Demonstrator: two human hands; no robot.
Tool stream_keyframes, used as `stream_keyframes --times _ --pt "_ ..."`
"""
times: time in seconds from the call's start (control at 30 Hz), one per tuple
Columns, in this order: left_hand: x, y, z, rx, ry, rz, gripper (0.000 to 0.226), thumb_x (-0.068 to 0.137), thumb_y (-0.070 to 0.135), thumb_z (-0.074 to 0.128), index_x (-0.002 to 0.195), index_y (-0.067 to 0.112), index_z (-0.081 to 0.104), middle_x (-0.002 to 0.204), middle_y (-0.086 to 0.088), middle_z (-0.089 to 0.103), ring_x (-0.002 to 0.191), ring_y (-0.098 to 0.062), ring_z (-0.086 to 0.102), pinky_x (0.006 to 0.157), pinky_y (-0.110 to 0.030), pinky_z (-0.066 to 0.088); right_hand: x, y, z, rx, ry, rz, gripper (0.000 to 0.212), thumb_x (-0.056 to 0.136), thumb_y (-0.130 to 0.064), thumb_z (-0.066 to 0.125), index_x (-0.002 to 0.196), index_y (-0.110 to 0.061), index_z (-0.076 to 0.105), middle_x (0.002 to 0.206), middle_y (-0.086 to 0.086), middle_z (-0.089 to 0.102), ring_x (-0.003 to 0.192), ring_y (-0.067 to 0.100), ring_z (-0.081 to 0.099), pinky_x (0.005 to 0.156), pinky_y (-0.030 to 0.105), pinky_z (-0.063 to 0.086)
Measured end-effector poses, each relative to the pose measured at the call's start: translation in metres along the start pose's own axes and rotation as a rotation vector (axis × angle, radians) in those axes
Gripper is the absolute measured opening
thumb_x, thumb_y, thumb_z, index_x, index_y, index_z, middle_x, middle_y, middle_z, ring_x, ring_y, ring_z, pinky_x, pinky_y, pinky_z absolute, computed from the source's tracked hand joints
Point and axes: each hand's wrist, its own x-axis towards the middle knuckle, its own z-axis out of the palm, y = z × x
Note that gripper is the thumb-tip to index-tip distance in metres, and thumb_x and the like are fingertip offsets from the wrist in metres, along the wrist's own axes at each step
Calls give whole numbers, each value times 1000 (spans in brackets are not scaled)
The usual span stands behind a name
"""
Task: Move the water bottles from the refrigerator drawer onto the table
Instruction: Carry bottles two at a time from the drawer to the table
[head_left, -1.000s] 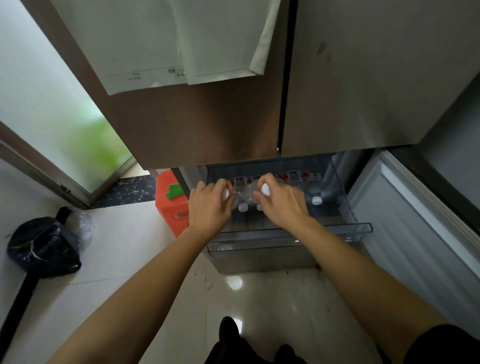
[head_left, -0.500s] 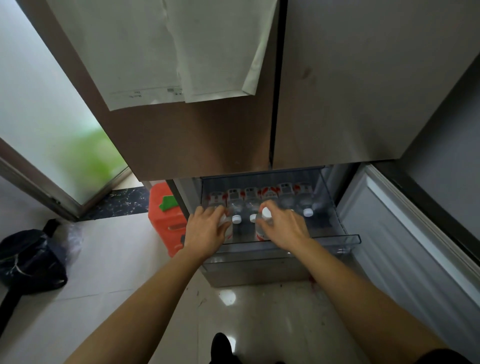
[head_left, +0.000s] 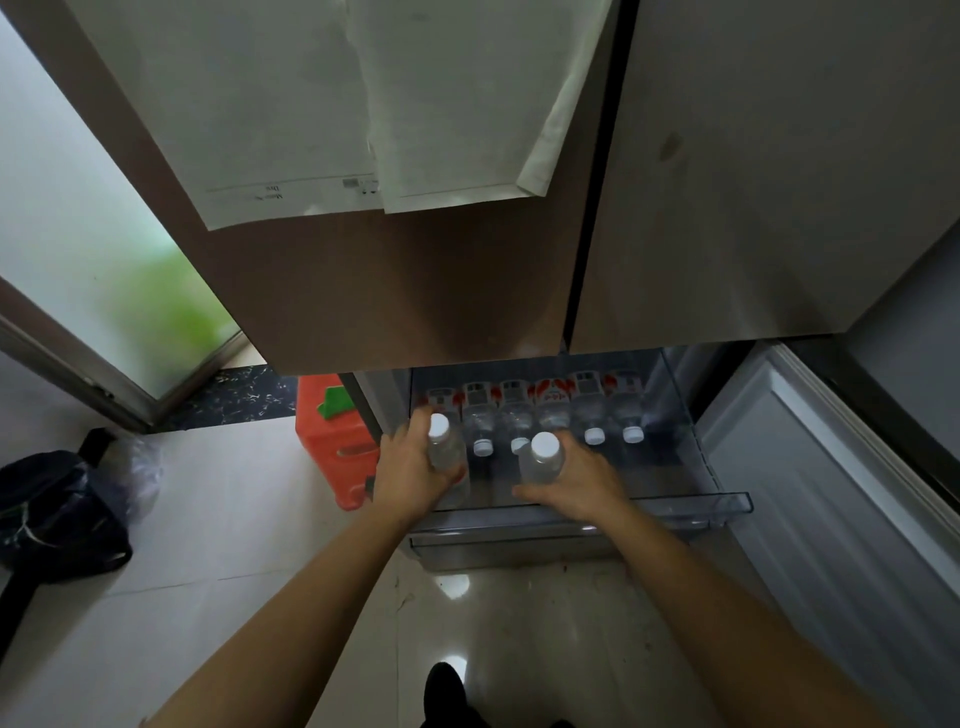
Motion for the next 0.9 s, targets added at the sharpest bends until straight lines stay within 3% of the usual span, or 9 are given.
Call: stream_keyframes --times 0.17,0.37,0.47,0.57,0.7,0.83,0.9 --pt "3 2 7 -180 -60 -32 50 75 26 77 114 30 46 110 1 62 100 -23 62 88 -44 54 5 -4 4 100 46 59 87 60 -43 87 133 -32 41 121 -2 63 108 22 60 87 36 53" --pt "-4 6 -3 -235 -82 -33 52 73 35 75 116 31 46 108 2 63 98 -22 63 87 -45 55 1 -14 -8 130 123 22 66 71 -33 82 130 -25 54 113 0 68 101 19 62 83 32 53" --pt "-15 11 -17 -304 4 -33 57 74 34 80 116 37 43 103 14 63 100 -14 64 85 -35 56 -10 -23 -18 150 170 -45 68 73 -30 81 134 -27 52 115 0 69 102 20 63 82 30 52" --pt "-31 19 -37 -413 114 -37 70 73 25 87 123 38 39 107 27 56 108 -6 57 89 -21 46 -20 -40 -22 204 226 -143 75 72 -32 83 138 -31 48 122 1 67 111 26 61 84 30 48" --pt "-73 24 -72 -439 341 -53 67 76 30 85 126 36 41 117 17 58 107 -3 56 87 -8 45 -36 -68 -8 276 256 -235 82 66 -39 86 137 -41 46 122 -3 67 115 27 60 88 35 52" --pt "-128 5 -109 -350 573 -83 61 76 42 81 122 42 40 113 14 61 105 -12 61 89 -39 56 -60 -99 18 281 253 -405 81 68 -38 86 140 -40 46 125 0 68 116 28 61 92 40 53" --pt "-157 -7 -127 -346 671 -128 63 74 46 80 122 44 39 110 20 59 102 -12 62 86 -42 56 -79 -117 33 289 255 -494 82 69 -37 85 141 -39 46 126 1 67 117 28 61 93 44 54"
